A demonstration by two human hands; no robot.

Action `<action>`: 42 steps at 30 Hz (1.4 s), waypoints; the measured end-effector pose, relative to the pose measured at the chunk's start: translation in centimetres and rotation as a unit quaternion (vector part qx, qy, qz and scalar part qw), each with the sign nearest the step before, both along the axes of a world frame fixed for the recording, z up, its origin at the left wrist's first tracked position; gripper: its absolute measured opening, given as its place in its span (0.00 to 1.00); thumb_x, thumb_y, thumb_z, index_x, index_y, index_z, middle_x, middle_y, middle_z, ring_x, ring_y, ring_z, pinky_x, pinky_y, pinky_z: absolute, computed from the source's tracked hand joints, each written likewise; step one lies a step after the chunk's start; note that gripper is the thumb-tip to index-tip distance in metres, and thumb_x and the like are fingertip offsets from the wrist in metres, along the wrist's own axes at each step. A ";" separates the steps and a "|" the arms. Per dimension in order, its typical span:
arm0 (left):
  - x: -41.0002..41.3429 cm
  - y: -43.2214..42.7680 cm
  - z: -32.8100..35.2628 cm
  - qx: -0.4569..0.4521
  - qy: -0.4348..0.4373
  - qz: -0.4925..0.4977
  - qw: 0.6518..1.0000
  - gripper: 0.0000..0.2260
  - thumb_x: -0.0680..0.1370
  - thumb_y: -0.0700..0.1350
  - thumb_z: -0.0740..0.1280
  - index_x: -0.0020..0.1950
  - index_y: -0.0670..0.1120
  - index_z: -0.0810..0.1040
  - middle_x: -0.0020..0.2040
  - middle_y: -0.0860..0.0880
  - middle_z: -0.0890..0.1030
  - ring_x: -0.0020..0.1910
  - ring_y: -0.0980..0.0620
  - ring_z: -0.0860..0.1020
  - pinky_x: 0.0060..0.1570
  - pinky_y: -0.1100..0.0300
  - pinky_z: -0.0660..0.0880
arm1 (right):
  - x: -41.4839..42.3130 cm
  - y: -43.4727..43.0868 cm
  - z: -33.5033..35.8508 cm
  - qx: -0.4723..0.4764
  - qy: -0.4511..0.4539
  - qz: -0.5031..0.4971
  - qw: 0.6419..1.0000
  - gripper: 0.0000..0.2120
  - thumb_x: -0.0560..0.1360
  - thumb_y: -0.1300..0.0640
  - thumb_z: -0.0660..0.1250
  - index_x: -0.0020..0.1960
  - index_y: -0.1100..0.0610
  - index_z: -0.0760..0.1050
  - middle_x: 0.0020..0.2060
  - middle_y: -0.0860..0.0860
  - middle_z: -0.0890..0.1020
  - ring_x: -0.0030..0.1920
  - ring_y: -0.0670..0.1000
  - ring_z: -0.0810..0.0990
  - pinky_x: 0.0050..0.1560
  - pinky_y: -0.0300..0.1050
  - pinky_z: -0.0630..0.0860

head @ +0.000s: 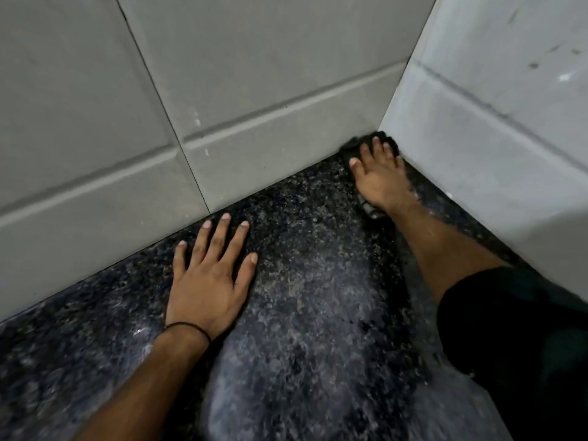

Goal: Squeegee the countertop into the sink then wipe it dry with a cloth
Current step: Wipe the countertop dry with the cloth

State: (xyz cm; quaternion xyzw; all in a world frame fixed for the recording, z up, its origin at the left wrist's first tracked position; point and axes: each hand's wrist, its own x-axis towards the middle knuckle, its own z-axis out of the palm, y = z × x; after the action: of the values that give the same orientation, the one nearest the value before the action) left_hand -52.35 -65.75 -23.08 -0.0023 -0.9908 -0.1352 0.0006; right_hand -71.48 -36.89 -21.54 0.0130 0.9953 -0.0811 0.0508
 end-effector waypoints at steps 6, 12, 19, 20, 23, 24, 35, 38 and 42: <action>0.1 0.1 0.1 0.006 0.014 0.009 1.000 0.27 0.80 0.63 0.43 0.79 0.59 0.52 0.80 0.57 0.51 0.79 0.54 0.48 0.76 0.44 0.48 | 11.0 -7.0 -0.1 -0.002 0.015 0.254 0.967 0.28 0.83 0.41 0.42 0.80 0.48 0.45 0.80 0.50 0.44 0.79 0.50 0.42 0.78 0.54 0.43; 0.0 -0.2 0.1 0.020 0.003 0.002 1.000 0.26 0.81 0.61 0.44 0.79 0.59 0.51 0.80 0.58 0.50 0.79 0.55 0.46 0.76 0.46 0.46 | 7.3 -0.2 0.6 -0.001 0.002 0.311 0.950 0.30 0.80 0.35 0.45 0.79 0.42 0.48 0.80 0.45 0.46 0.79 0.48 0.45 0.78 0.54 0.43; 0.1 -0.2 0.7 0.101 0.029 0.019 0.994 0.22 0.82 0.51 0.53 0.78 0.54 0.57 0.79 0.56 0.55 0.78 0.55 0.52 0.76 0.46 0.48 | 6.0 -5.3 -0.1 -0.011 0.001 0.036 0.999 0.27 0.83 0.40 0.41 0.80 0.44 0.42 0.80 0.50 0.43 0.80 0.56 0.43 0.77 0.60 0.41; 0.2 -0.5 0.9 0.155 0.051 0.031 0.986 0.23 0.81 0.47 0.55 0.77 0.53 0.60 0.79 0.55 0.58 0.78 0.55 0.56 0.76 0.47 0.51 | 7.8 -7.5 -0.1 -0.013 0.003 0.075 0.997 0.27 0.83 0.41 0.41 0.80 0.44 0.42 0.80 0.51 0.44 0.80 0.56 0.43 0.77 0.61 0.42; 1.4 -2.4 1.4 0.256 0.114 0.078 0.957 0.24 0.76 0.41 0.58 0.73 0.47 0.69 0.77 0.49 0.65 0.75 0.53 0.64 0.73 0.46 0.61 | 15.3 -12.9 -0.3 0.001 0.032 0.238 0.971 0.27 0.82 0.41 0.45 0.80 0.44 0.46 0.80 0.51 0.48 0.80 0.57 0.47 0.77 0.62 0.48; 2.6 -3.3 1.8 0.251 0.124 0.092 0.956 0.23 0.75 0.41 0.59 0.71 0.47 0.71 0.76 0.48 0.66 0.74 0.52 0.66 0.72 0.45 0.63 | 18.0 -13.7 -0.2 -0.002 0.032 0.315 0.948 0.27 0.82 0.40 0.46 0.80 0.43 0.48 0.80 0.49 0.49 0.80 0.56 0.48 0.77 0.60 0.48; 20.1 -7.5 2.2 0.051 -0.030 0.292 0.955 0.27 0.79 0.60 0.46 0.78 0.58 0.55 0.80 0.56 0.50 0.79 0.54 0.47 0.74 0.40 0.42 | 13.1 -18.5 -0.3 -0.037 0.018 -0.017 0.999 0.29 0.82 0.42 0.44 0.80 0.51 0.51 0.80 0.56 0.47 0.79 0.60 0.45 0.76 0.64 0.43; 20.3 -7.3 2.1 0.074 0.001 0.300 0.951 0.25 0.80 0.56 0.46 0.78 0.57 0.57 0.80 0.57 0.52 0.79 0.55 0.49 0.74 0.41 0.42 | 19.9 -25.5 -0.4 -0.053 0.011 0.105 0.993 0.30 0.82 0.41 0.40 0.81 0.52 0.45 0.79 0.58 0.43 0.79 0.62 0.41 0.75 0.66 0.40; 20.7 -8.3 1.7 0.142 0.069 0.331 0.930 0.26 0.76 0.44 0.51 0.75 0.49 0.64 0.78 0.50 0.61 0.76 0.51 0.60 0.75 0.43 0.48 | 29.9 -27.5 -0.1 -0.046 -0.014 0.398 0.916 0.27 0.82 0.40 0.46 0.80 0.45 0.50 0.80 0.53 0.47 0.79 0.59 0.45 0.77 0.62 0.43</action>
State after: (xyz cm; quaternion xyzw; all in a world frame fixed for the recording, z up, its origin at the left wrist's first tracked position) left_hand -31.61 -74.03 -21.37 0.3166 -0.9033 -0.2660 0.1145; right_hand -41.62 -64.41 -21.64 -0.3850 0.9128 -0.0999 0.0928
